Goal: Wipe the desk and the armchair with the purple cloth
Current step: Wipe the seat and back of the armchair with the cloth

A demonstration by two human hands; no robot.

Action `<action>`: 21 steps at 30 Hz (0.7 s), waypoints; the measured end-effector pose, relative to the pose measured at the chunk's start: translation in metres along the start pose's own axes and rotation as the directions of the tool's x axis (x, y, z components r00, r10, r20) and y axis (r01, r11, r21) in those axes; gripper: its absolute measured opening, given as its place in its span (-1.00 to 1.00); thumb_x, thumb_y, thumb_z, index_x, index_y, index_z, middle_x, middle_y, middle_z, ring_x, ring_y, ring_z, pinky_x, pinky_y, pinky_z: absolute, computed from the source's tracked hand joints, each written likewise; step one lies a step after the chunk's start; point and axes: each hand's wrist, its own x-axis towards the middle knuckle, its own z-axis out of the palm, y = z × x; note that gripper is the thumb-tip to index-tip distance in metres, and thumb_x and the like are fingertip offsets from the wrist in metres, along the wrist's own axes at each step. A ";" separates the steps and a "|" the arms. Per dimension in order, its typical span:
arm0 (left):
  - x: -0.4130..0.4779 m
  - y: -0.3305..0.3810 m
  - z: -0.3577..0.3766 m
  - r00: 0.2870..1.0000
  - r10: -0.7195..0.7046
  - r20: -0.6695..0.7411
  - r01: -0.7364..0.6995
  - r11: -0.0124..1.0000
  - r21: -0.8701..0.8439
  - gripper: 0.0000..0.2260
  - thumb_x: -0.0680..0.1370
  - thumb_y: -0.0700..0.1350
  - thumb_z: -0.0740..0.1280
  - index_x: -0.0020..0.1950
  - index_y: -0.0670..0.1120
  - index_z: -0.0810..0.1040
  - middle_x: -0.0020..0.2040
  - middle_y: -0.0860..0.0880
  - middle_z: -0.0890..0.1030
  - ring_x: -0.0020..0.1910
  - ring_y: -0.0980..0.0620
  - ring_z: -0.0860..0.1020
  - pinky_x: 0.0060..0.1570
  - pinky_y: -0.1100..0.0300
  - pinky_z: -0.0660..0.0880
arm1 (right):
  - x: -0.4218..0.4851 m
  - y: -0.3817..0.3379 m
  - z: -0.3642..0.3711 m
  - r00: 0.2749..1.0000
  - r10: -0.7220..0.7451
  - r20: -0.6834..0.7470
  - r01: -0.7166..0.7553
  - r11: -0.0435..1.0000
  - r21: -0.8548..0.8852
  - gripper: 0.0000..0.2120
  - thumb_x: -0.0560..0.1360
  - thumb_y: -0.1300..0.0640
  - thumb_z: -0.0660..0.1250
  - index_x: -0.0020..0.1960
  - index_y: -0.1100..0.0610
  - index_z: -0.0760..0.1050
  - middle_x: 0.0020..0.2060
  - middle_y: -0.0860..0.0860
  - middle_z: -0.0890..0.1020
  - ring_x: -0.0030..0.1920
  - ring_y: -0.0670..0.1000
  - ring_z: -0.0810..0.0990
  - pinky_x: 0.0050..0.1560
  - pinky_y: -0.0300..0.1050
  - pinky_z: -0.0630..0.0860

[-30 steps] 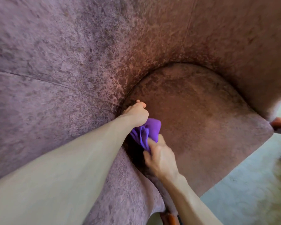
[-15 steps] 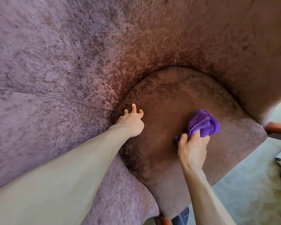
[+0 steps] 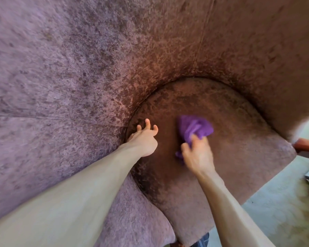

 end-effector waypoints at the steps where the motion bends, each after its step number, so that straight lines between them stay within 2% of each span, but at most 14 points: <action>1: 0.001 -0.001 0.001 1.000 0.008 -0.004 -0.008 1.000 -0.023 -0.43 0.69 0.17 -0.07 0.61 0.11 -0.29 0.65 -0.07 -0.18 0.62 -0.11 -0.11 0.53 -0.09 -0.10 | -0.006 -0.009 0.006 0.987 -0.068 0.145 0.079 0.994 -0.076 -0.70 0.54 0.09 0.29 0.26 0.02 0.51 0.19 0.22 0.49 0.18 0.31 0.56 0.13 0.07 0.50; 3: 0.001 -0.001 0.000 0.999 0.031 -0.030 -0.033 0.998 -0.057 -0.43 0.69 0.21 -0.07 0.63 0.10 -0.23 0.65 -0.12 -0.15 0.62 -0.17 -0.06 0.52 -0.10 -0.05 | -0.014 -0.021 0.014 0.921 -0.180 0.345 0.232 0.966 -0.113 -0.56 0.53 0.05 0.27 0.40 -0.13 0.44 0.22 0.15 0.49 0.24 0.26 0.53 0.18 0.04 0.50; 5: 0.000 0.003 -0.004 0.999 0.010 -0.037 -0.013 0.997 -0.080 -0.43 0.69 0.22 -0.09 0.63 0.08 -0.20 0.65 -0.14 -0.13 0.62 -0.21 -0.05 0.52 -0.09 -0.04 | -0.020 -0.023 0.015 0.891 -0.237 0.386 0.301 0.947 -0.113 -0.54 0.52 0.03 0.26 0.40 -0.20 0.43 0.16 0.09 0.49 0.20 0.22 0.54 0.15 0.05 0.52; 6: 0.000 0.004 -0.006 0.999 0.001 -0.040 -0.005 0.995 -0.096 -0.43 0.69 0.21 -0.10 0.64 0.06 -0.20 0.65 -0.15 -0.11 0.61 -0.22 -0.05 0.52 -0.07 -0.03 | -0.020 -0.018 0.016 0.920 -0.228 0.319 0.270 0.958 -0.095 -0.52 0.51 0.03 0.26 0.42 -0.24 0.42 0.15 0.06 0.49 0.18 0.20 0.56 0.16 0.03 0.53; 8: -0.002 0.001 -0.004 0.997 0.044 -0.063 -0.050 0.993 -0.111 -0.47 0.71 0.14 -0.06 0.64 0.04 -0.11 0.65 -0.15 -0.08 0.61 -0.22 -0.05 0.53 -0.06 -0.02 | -0.022 -0.014 0.014 0.993 -0.110 0.042 0.107 0.992 0.066 -0.46 0.52 0.07 0.28 0.46 -0.28 0.40 0.15 0.03 0.48 0.10 0.14 0.57 0.13 -0.07 0.48; 10: -0.008 -0.009 0.002 0.973 0.181 -0.146 -0.194 0.977 -0.086 -0.50 0.70 -0.09 0.07 0.64 0.04 0.04 0.65 -0.12 -0.08 0.61 -0.23 -0.04 0.54 -0.14 0.00 | -0.010 -0.020 0.012 0.978 0.053 -0.203 0.005 0.962 0.273 -0.51 0.54 0.09 0.29 0.45 -0.19 0.43 0.13 0.05 0.45 0.02 0.12 0.53 0.04 -0.18 0.35; 11: -0.009 -0.012 0.005 0.955 0.239 -0.175 -0.253 0.965 -0.063 -0.48 0.68 -0.17 0.09 0.63 0.03 0.08 0.65 -0.10 -0.09 0.61 -0.24 -0.03 0.54 -0.17 0.01 | 0.002 -0.024 0.012 0.960 0.101 -0.261 -0.013 0.948 0.318 -0.58 0.56 0.09 0.28 0.41 -0.10 0.46 0.14 0.09 0.46 0.04 0.16 0.53 0.02 -0.19 0.31; 12: -0.008 -0.011 0.004 0.956 0.237 -0.174 -0.253 0.965 -0.071 -0.48 0.68 -0.18 0.08 0.64 0.03 0.08 0.65 -0.10 -0.10 0.61 -0.25 -0.05 0.54 -0.17 0.01 | 0.013 -0.029 0.011 0.958 0.113 -0.263 -0.029 0.953 0.303 -0.65 0.57 0.09 0.27 0.36 -0.01 0.48 0.17 0.14 0.47 0.09 0.23 0.54 0.02 -0.15 0.32; 13: -0.004 -0.006 0.000 0.977 0.168 -0.134 -0.183 0.977 -0.108 -0.50 0.70 -0.10 0.04 0.64 0.02 0.02 0.65 -0.11 -0.11 0.61 -0.24 -0.06 0.54 -0.15 -0.01 | 0.022 -0.035 0.011 0.971 0.102 -0.217 -0.045 0.966 0.254 -0.67 0.58 0.09 0.26 0.34 0.04 0.47 0.20 0.19 0.47 0.12 0.30 0.54 0.05 -0.07 0.38; 15: -0.003 0.002 -0.008 0.998 0.020 -0.052 -0.030 0.979 -0.201 -0.49 0.72 0.09 -0.09 0.64 -0.01 -0.10 0.65 -0.16 -0.09 0.61 -0.21 -0.07 0.53 -0.05 -0.01 | 0.025 -0.048 0.016 0.996 0.034 -0.081 -0.027 0.996 0.080 -0.59 0.57 0.08 0.26 0.42 0.00 0.41 0.24 0.24 0.44 0.11 0.38 0.56 0.09 0.07 0.48; 16: -0.004 0.000 -0.005 0.997 0.035 -0.071 -0.049 0.975 -0.215 -0.48 0.72 0.12 -0.11 0.64 -0.01 -0.12 0.65 -0.18 -0.06 0.62 -0.20 -0.05 0.52 -0.02 0.01 | 0.018 -0.052 0.020 1.000 -0.009 -0.028 0.010 1.000 0.010 -0.50 0.56 0.07 0.27 0.49 -0.07 0.34 0.26 0.23 0.43 0.09 0.39 0.57 0.09 0.10 0.51; 18: -0.010 -0.004 0.000 0.981 0.134 -0.137 -0.161 0.965 -0.205 -0.50 0.72 0.06 -0.02 0.65 0.05 -0.04 0.64 -0.20 0.02 0.62 -0.17 0.02 0.52 0.01 0.04 | -0.004 -0.054 0.033 0.995 -0.084 0.062 0.088 0.994 -0.060 -0.37 0.53 0.06 0.29 0.56 -0.18 0.23 0.28 0.18 0.41 0.07 0.36 0.60 0.06 0.11 0.55; 19: -0.015 -0.011 0.003 0.968 0.180 -0.178 -0.211 0.962 -0.175 -0.50 0.70 0.01 0.04 0.65 0.07 0.03 0.64 -0.18 0.05 0.62 -0.15 0.04 0.53 0.03 0.06 | -0.018 -0.053 0.041 0.989 -0.097 0.110 0.106 0.991 -0.078 -0.37 0.52 0.05 0.30 0.54 -0.20 0.23 0.27 0.16 0.41 0.06 0.35 0.61 0.03 0.10 0.56; 21: -0.019 -0.021 0.008 0.944 0.235 -0.233 -0.272 0.952 -0.140 -0.49 0.68 -0.05 0.07 0.64 0.07 0.07 0.65 -0.14 0.06 0.62 -0.10 0.06 0.52 0.06 0.07 | -0.043 -0.047 0.053 0.982 -0.060 0.179 0.082 0.989 -0.120 -0.53 0.52 0.00 0.28 0.41 -0.15 0.31 0.21 0.12 0.42 0.03 0.34 0.63 -0.02 0.09 0.55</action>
